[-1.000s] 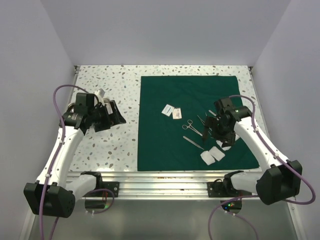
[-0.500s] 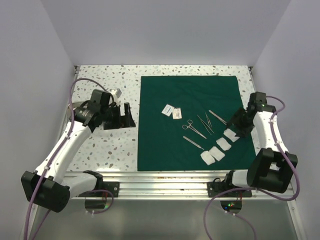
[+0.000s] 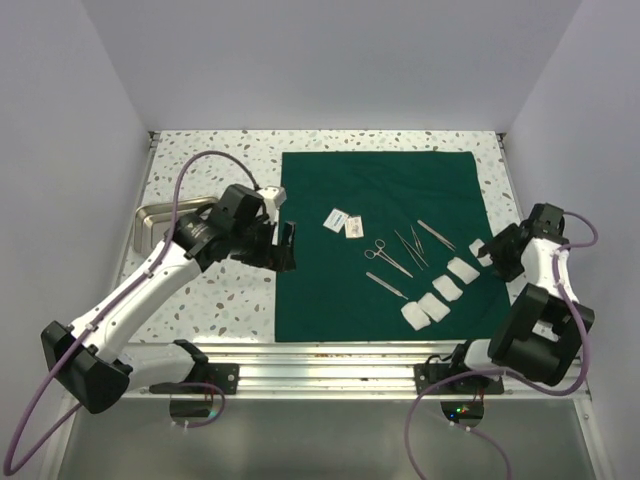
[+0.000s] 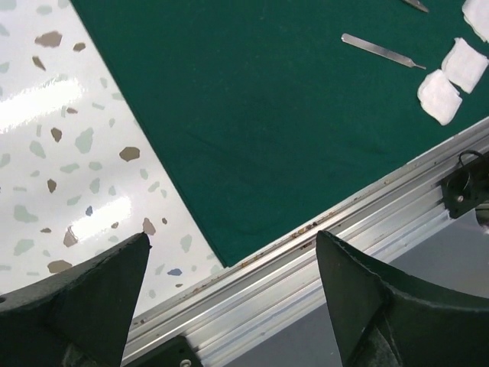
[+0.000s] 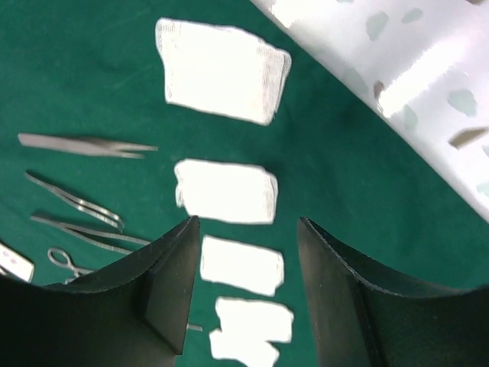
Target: Prepare the surgical pack
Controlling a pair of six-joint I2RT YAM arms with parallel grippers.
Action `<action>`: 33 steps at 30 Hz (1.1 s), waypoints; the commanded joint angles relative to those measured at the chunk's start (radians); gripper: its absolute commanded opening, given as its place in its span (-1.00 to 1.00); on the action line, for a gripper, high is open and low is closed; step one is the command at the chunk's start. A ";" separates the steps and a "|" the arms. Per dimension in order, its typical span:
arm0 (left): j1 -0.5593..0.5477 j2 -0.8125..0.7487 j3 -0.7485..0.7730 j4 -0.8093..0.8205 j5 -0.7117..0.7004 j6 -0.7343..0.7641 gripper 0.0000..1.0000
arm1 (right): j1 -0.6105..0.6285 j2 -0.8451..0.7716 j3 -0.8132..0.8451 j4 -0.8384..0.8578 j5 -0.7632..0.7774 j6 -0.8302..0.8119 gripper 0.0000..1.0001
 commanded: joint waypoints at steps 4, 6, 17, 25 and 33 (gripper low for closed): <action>-0.115 0.048 0.122 -0.006 -0.094 0.089 0.89 | -0.009 0.097 -0.028 0.227 0.005 0.009 0.13; -0.132 0.053 0.126 -0.006 -0.103 0.095 0.89 | -0.013 0.114 -0.019 0.241 0.028 -0.008 0.11; -0.140 0.082 0.101 0.006 -0.108 0.095 0.92 | -0.041 0.242 0.053 0.281 0.014 -0.067 -0.03; -0.087 0.091 0.070 0.020 -0.068 0.086 0.92 | -0.041 0.312 0.065 0.308 0.004 -0.067 -0.09; -0.074 0.102 0.070 0.023 -0.057 0.087 0.92 | -0.041 0.343 0.087 0.310 0.002 -0.071 -0.21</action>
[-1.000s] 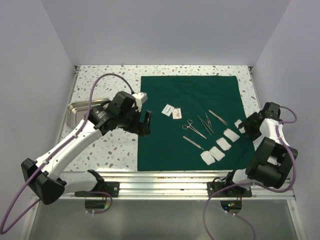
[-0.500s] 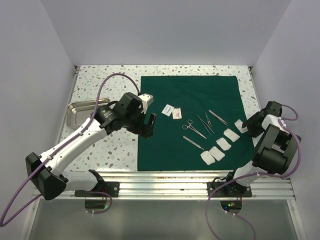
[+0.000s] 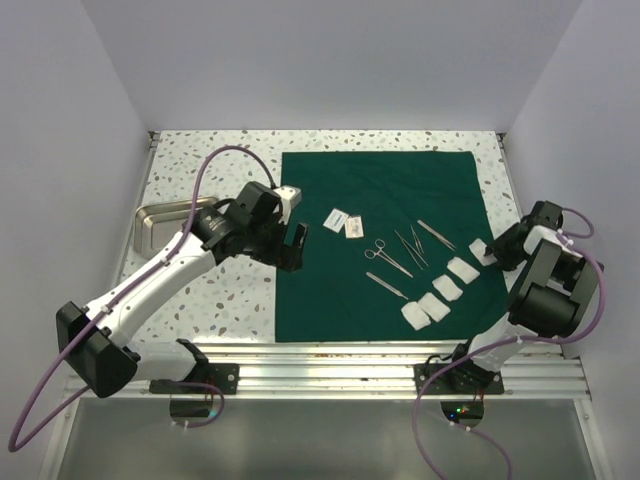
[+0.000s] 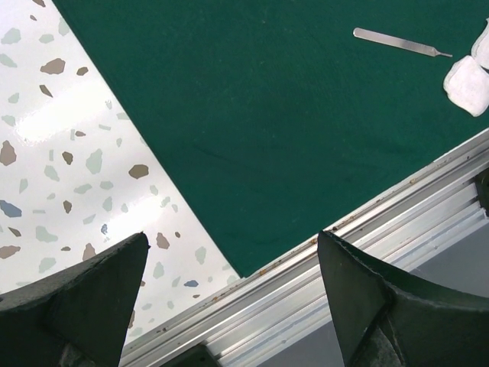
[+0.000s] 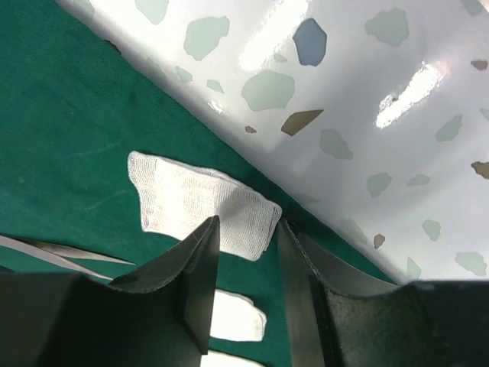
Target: Prepare the surgical pack
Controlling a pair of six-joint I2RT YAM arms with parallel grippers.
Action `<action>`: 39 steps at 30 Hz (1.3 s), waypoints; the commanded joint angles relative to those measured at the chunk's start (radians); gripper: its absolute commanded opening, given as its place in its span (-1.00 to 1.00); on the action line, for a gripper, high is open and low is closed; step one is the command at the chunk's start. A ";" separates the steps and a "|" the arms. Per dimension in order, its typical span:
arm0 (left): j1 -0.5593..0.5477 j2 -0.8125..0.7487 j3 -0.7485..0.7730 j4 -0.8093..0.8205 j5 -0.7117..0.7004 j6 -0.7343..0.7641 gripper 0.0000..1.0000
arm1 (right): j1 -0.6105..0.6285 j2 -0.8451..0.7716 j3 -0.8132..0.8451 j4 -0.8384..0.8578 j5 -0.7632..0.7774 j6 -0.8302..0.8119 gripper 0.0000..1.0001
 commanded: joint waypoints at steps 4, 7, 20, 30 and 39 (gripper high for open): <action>0.020 -0.002 -0.003 0.016 0.019 0.018 0.92 | -0.002 0.036 0.055 0.019 0.020 -0.025 -0.29; 0.027 -0.003 -0.009 0.020 0.026 0.016 0.92 | -0.002 0.040 0.053 0.023 0.023 -0.028 -0.41; 0.040 -0.028 -0.028 0.020 0.005 0.034 0.93 | -0.002 0.008 0.136 -0.105 -0.022 -0.033 -1.00; 0.030 -0.074 -0.060 0.014 0.000 0.045 0.94 | -0.002 -0.191 0.081 -0.234 -0.085 -0.037 -1.00; 0.014 -0.101 -0.085 0.002 0.019 0.047 0.94 | -0.002 -0.119 0.027 -0.151 -0.085 -0.036 -1.00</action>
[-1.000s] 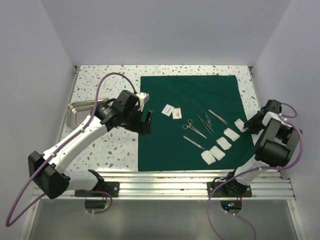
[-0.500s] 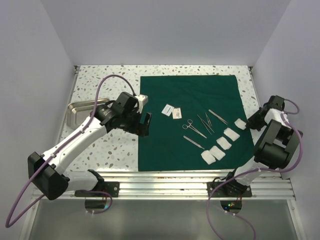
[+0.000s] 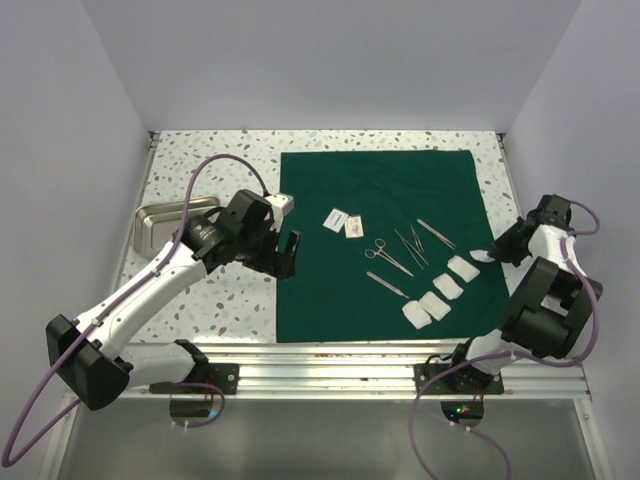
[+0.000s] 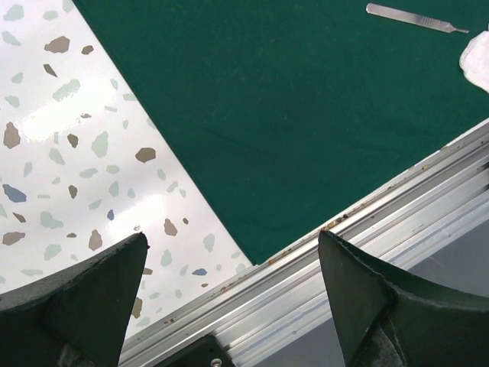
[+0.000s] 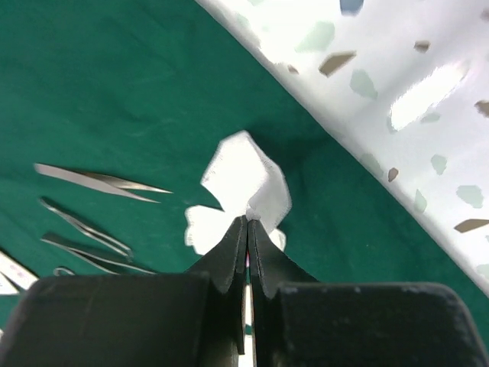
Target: Prepare the surgical pack
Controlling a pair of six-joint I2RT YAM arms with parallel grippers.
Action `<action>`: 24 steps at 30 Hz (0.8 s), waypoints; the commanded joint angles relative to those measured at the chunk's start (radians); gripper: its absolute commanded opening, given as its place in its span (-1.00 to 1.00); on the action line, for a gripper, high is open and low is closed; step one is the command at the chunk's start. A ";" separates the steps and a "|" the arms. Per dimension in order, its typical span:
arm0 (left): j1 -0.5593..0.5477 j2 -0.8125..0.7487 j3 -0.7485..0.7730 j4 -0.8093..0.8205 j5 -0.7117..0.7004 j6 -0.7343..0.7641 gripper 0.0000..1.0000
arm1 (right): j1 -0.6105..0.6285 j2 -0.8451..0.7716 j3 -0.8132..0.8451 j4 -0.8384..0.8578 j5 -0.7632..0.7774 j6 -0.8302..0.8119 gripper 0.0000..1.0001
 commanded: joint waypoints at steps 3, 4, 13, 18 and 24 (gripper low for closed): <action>-0.002 -0.034 -0.010 -0.004 0.005 0.020 0.94 | -0.002 0.034 -0.080 0.050 -0.014 -0.014 -1.00; -0.002 -0.034 -0.010 -0.003 0.007 0.019 0.94 | -0.002 0.032 -0.089 0.052 -0.013 -0.017 -1.00; 0.004 -0.025 -0.007 0.014 0.033 0.016 0.94 | -0.002 0.044 -0.066 0.012 0.036 -0.038 -0.29; 0.004 -0.017 -0.009 0.020 0.039 0.017 0.94 | -0.002 0.044 -0.072 -0.002 0.046 -0.014 -0.11; 0.004 -0.009 -0.009 0.019 0.037 0.023 0.94 | -0.002 0.058 -0.121 0.078 0.021 0.032 -0.09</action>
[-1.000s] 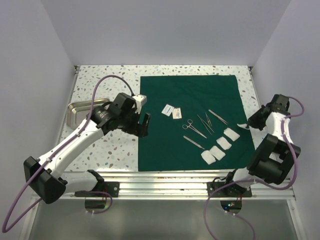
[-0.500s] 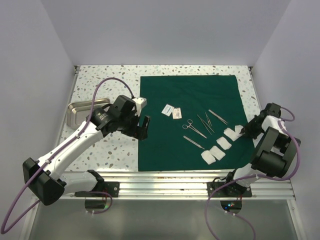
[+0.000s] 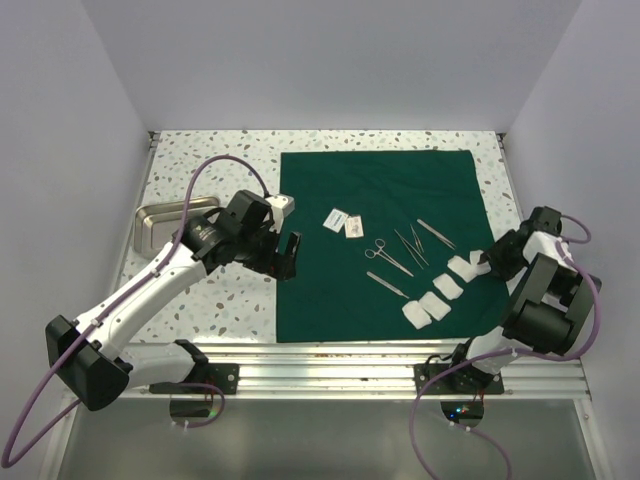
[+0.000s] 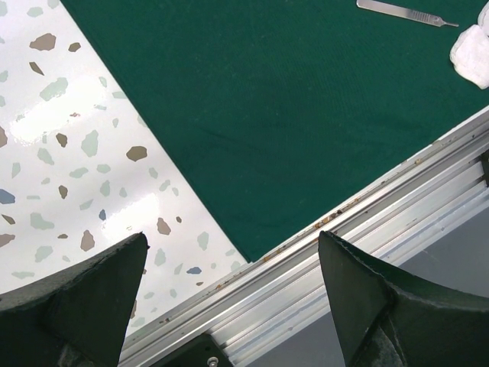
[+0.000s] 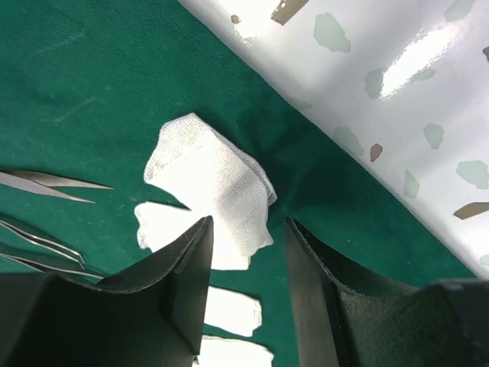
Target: Prepare the surgical pack
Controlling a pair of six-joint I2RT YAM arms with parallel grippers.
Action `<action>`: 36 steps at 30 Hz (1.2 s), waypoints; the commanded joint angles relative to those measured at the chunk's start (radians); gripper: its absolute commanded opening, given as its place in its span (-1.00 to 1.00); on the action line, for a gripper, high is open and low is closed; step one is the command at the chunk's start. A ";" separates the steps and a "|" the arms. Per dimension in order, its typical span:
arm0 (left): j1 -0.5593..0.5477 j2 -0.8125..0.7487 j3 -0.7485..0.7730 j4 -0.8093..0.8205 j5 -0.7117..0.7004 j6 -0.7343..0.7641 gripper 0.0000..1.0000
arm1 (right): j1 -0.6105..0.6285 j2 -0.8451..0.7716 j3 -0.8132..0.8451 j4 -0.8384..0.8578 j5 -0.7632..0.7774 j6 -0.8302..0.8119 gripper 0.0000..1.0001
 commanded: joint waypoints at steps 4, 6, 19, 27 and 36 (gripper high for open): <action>0.004 0.005 0.008 0.015 0.010 0.026 0.94 | -0.002 0.021 -0.030 0.097 -0.021 0.056 -0.11; 0.004 0.008 0.011 0.013 0.010 0.026 0.94 | -0.002 0.032 -0.038 0.111 -0.026 0.068 -0.14; 0.010 0.023 0.015 0.018 0.010 0.025 0.94 | -0.002 0.072 0.005 0.146 -0.023 0.099 -0.42; 0.010 0.017 0.015 0.016 0.010 0.026 0.94 | -0.002 0.043 0.057 0.051 -0.023 0.035 -0.93; 0.003 -0.032 -0.008 0.028 0.027 0.026 0.94 | -0.002 -0.109 0.099 -0.058 -0.260 -0.177 -1.00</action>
